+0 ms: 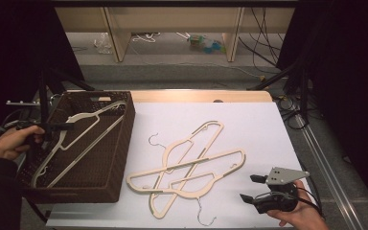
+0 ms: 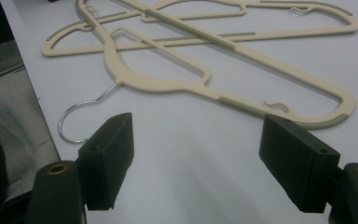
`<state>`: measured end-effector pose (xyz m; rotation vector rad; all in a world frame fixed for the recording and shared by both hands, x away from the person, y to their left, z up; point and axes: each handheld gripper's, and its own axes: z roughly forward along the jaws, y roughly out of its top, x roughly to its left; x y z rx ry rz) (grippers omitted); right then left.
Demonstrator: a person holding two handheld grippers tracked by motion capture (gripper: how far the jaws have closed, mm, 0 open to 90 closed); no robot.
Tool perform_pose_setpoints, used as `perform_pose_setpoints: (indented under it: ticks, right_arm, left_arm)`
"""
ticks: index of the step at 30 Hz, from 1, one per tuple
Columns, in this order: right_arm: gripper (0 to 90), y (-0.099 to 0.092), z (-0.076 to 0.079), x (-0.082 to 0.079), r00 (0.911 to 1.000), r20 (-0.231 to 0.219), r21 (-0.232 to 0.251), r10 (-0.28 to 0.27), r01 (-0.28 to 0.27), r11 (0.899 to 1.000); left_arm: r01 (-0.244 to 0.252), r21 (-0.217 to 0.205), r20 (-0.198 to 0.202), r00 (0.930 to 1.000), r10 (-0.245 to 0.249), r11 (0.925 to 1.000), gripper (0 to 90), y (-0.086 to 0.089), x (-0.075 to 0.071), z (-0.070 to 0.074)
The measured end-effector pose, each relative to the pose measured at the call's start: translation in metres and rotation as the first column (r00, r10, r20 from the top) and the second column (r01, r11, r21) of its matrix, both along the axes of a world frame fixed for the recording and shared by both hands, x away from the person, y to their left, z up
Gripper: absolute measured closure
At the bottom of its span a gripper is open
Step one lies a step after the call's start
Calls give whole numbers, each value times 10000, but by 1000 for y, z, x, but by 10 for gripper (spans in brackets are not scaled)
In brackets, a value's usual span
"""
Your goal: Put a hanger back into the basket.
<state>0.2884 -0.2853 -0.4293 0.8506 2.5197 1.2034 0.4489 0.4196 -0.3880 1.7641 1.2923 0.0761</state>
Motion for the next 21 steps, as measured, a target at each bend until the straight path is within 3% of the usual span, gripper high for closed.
perform_pose_setpoints:
  ticks: [2, 4, 5, 8, 12, 14, 15, 16, 19, 20, 21]
  right_arm:
    - [273, 0, -1, 0, 10000, 19, -47, 3, -3, 10000]
    - [273, 0, 0, -1, 10000, -26, -16, -11, 11, 10000]
    - [273, 0, 0, -1, 10000, 3, -9, -27, 27, 10000]
    - [273, -1, 0, 0, 10000, 58, 2, -19, 19, 10000]
    - [273, 0, 0, 0, 10000, 15, -1, -4, 4, 10000]
    - [273, 0, 0, 0, 10000, 23, -19, -22, 22, 10000]
    - [273, 0, 0, 0, 10000, 26, -2, -22, 22, 10000]
    - [273, 0, 0, 0, 10000, 62, 4, -10, 9, 10000]
    - [273, 1, -1, 1, 10000, 79, -27, 12, -12, 10000]
    - [273, 1, -1, 1, 10000, 79, -27, 12, -12, 10000]
    - [273, 1, -1, 1, 10000, 83, -12, 14, -14, 10000]
  left_arm:
    - [-222, 791, -237, 9994, 241, 9966, 846, -5, 4, -7]
    - [-202, 999, -391, 9989, 242, 9948, 836, -6, 5, -10]
    - [-419, 1089, -509, 9976, 477, 9932, 831, -5, 4, -14]
    - [-802, 1527, -380, 9955, 870, 9850, 795, -1, 2, -15]
    - [-1187, 1661, -126, 9924, 1224, 9789, 630, 3, -1, -11]
    - [-1529, 1574, 693, 9872, 1436, 9756, 599, 8, -7, -2]
    - [-1529, 1574, 693, 9872, 1436, 9756, 580, 8, -7, -2]
    - [-1675, 1493, 1105, 9822, 1519, 9745, 547, 10, -13, 8]
    - [-1912, 1715, 1798, 9706, 1601, 9665, 493, 12, -24, 27]
    - [-1912, 1715, 1798, 9706, 1601, 9665, 473, 12, -24, 27]
    - [-2010, 1690, 1987, 9658, 1664, 9649, 449, 11, -29, 36]
